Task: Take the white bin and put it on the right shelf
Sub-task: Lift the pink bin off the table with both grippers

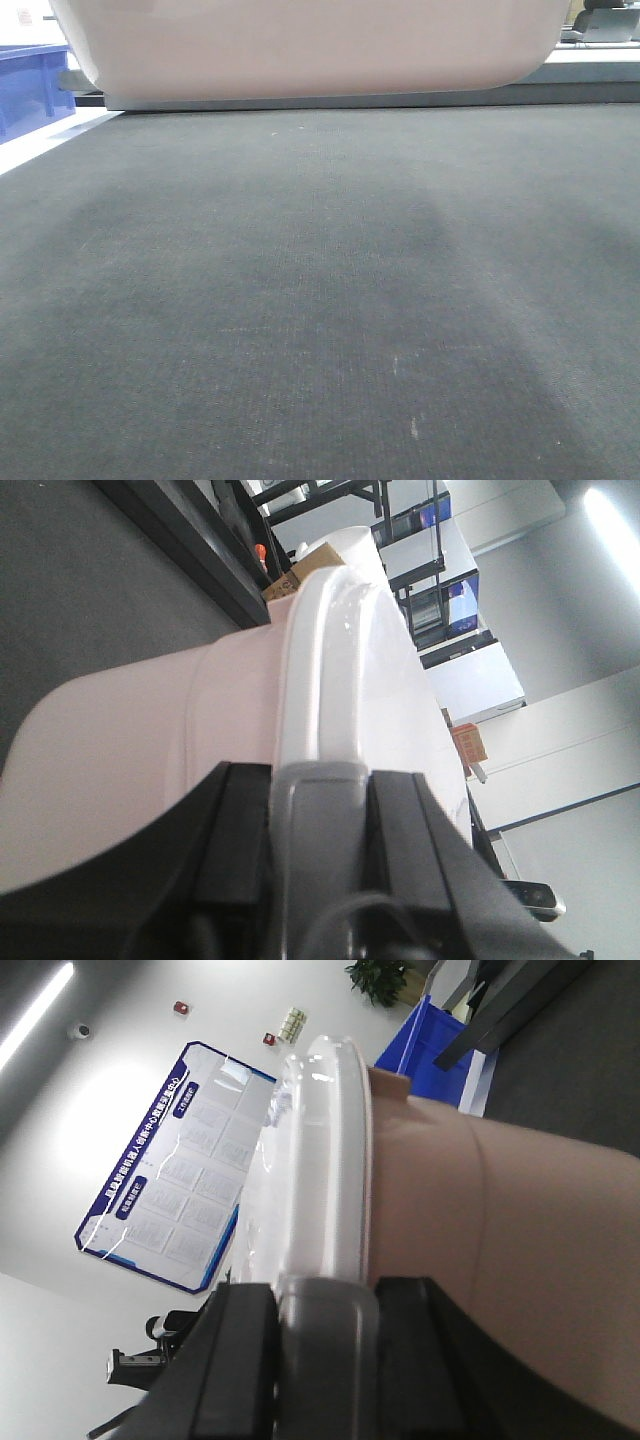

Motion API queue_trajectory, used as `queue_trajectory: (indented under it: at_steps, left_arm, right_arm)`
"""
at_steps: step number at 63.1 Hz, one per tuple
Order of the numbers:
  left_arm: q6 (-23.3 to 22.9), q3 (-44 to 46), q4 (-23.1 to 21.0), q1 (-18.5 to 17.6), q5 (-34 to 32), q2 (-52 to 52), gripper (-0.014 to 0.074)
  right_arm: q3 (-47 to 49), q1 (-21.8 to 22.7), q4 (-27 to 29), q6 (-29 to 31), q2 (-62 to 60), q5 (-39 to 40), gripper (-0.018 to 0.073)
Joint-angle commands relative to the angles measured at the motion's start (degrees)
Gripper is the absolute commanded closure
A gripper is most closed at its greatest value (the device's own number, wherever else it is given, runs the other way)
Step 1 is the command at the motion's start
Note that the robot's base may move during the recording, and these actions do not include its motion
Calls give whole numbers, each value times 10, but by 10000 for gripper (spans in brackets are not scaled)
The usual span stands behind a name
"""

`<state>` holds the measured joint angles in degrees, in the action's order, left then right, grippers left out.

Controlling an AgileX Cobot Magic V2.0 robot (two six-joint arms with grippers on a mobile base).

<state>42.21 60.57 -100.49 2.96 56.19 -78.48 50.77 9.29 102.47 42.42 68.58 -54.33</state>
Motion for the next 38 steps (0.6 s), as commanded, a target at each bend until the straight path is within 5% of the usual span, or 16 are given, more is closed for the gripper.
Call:
queue_trajectory:
  at_steps: [1, 38]
  left_arm:
    - [-8, 22, -53, -32, 206, 24, 722]
    - [-8, 22, -53, -32, 206, 24, 722]
  right_arm:
    - [24, -19, 55, -3, -19, -133, 492]
    - [24, -19, 55, -3, -19, -133, 492]
